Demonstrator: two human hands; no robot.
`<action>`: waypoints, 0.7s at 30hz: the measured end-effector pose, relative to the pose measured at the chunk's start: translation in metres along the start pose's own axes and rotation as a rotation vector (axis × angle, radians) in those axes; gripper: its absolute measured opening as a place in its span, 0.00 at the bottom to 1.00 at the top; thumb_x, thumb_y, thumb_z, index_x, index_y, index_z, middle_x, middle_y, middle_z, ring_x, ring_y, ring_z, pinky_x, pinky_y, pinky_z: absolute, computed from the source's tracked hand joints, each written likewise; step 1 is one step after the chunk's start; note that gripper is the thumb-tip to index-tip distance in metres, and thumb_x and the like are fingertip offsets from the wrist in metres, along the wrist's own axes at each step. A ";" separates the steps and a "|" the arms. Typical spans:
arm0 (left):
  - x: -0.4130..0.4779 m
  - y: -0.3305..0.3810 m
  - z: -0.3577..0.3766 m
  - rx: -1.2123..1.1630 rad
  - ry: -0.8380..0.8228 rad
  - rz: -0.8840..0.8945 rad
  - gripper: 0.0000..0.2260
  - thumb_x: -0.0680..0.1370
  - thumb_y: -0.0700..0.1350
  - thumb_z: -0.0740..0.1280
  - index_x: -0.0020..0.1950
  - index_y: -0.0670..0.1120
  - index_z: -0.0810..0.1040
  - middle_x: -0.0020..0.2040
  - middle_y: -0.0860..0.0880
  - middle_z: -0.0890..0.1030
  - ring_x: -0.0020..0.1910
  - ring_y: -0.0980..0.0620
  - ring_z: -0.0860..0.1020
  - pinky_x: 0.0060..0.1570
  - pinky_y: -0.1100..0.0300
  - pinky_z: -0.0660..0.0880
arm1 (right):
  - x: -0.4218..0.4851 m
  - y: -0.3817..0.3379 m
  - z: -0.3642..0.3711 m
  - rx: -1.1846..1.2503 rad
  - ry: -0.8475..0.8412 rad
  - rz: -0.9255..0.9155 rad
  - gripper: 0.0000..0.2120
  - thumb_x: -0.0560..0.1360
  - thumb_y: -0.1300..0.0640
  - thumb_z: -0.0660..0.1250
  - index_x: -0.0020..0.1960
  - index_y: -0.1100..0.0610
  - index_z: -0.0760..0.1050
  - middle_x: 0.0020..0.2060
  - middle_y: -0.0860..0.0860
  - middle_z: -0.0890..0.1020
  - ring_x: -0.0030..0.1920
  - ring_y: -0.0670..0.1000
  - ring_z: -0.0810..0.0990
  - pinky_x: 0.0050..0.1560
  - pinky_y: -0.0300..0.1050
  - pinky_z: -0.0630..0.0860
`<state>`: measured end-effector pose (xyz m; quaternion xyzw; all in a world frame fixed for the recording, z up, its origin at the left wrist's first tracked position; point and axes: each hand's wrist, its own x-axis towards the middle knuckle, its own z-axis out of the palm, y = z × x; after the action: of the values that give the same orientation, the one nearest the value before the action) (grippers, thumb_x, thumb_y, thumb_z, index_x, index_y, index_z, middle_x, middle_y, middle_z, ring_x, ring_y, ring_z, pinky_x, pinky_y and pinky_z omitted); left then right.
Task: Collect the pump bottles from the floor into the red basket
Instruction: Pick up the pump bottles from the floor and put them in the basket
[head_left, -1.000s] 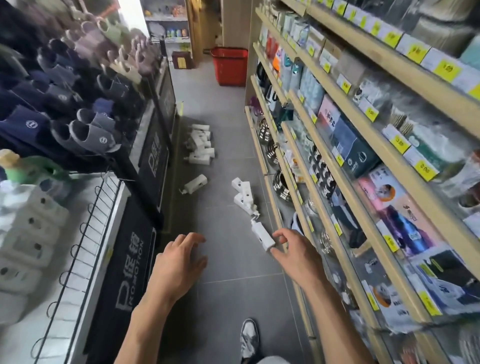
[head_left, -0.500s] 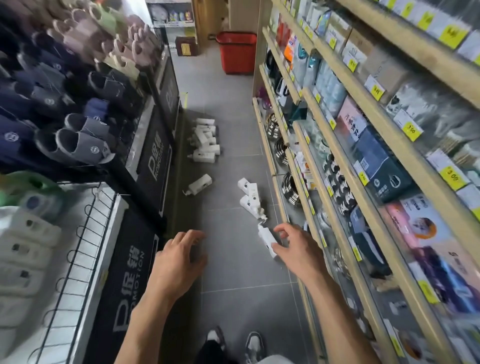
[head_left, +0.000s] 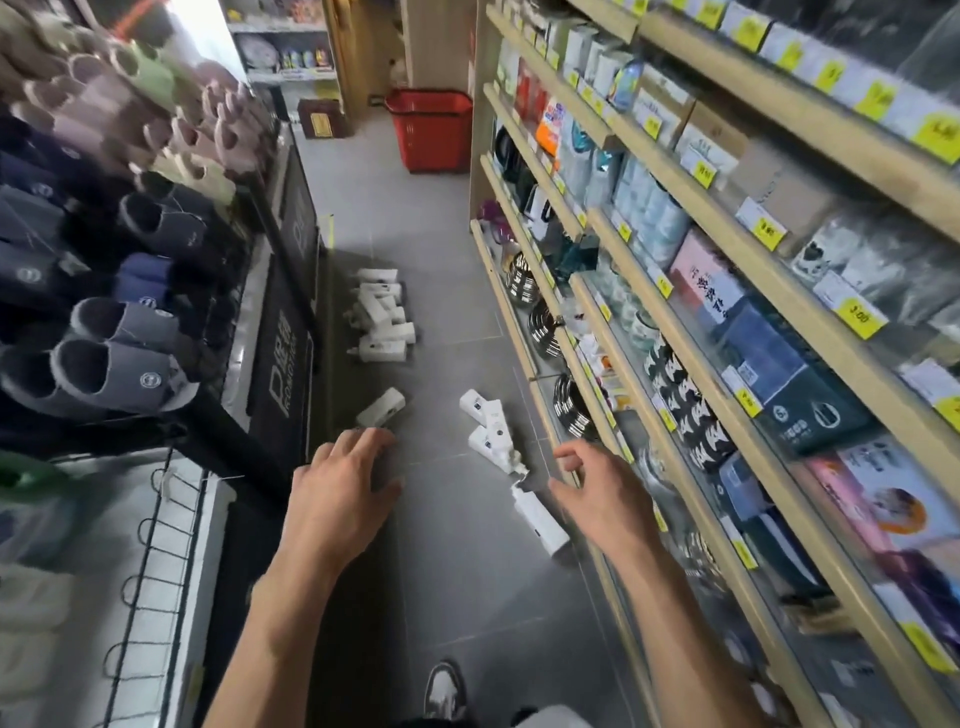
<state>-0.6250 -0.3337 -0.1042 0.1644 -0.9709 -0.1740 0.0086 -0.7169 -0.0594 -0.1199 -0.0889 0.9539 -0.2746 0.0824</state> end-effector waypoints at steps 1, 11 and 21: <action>0.007 0.002 0.001 0.002 -0.009 0.018 0.21 0.77 0.57 0.70 0.69 0.58 0.70 0.62 0.54 0.76 0.61 0.48 0.75 0.57 0.48 0.75 | 0.003 -0.005 0.003 -0.005 0.009 0.003 0.12 0.76 0.53 0.73 0.57 0.47 0.77 0.52 0.43 0.82 0.50 0.48 0.81 0.48 0.51 0.80; 0.088 0.022 0.026 -0.005 -0.152 0.126 0.21 0.77 0.57 0.69 0.69 0.60 0.69 0.64 0.56 0.75 0.64 0.49 0.74 0.58 0.50 0.72 | 0.057 0.019 0.005 -0.020 -0.027 0.153 0.16 0.75 0.52 0.74 0.62 0.45 0.76 0.55 0.41 0.80 0.50 0.44 0.80 0.49 0.46 0.80; 0.184 0.082 0.042 0.128 -0.224 0.218 0.22 0.77 0.57 0.68 0.71 0.60 0.69 0.68 0.55 0.73 0.67 0.49 0.72 0.61 0.50 0.70 | 0.141 0.039 -0.001 0.081 -0.053 0.184 0.15 0.76 0.52 0.73 0.61 0.47 0.77 0.55 0.43 0.81 0.52 0.46 0.79 0.50 0.46 0.78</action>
<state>-0.8284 -0.3061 -0.1226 0.0380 -0.9870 -0.1268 -0.0915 -0.8587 -0.0569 -0.1551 -0.0047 0.9436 -0.3017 0.1361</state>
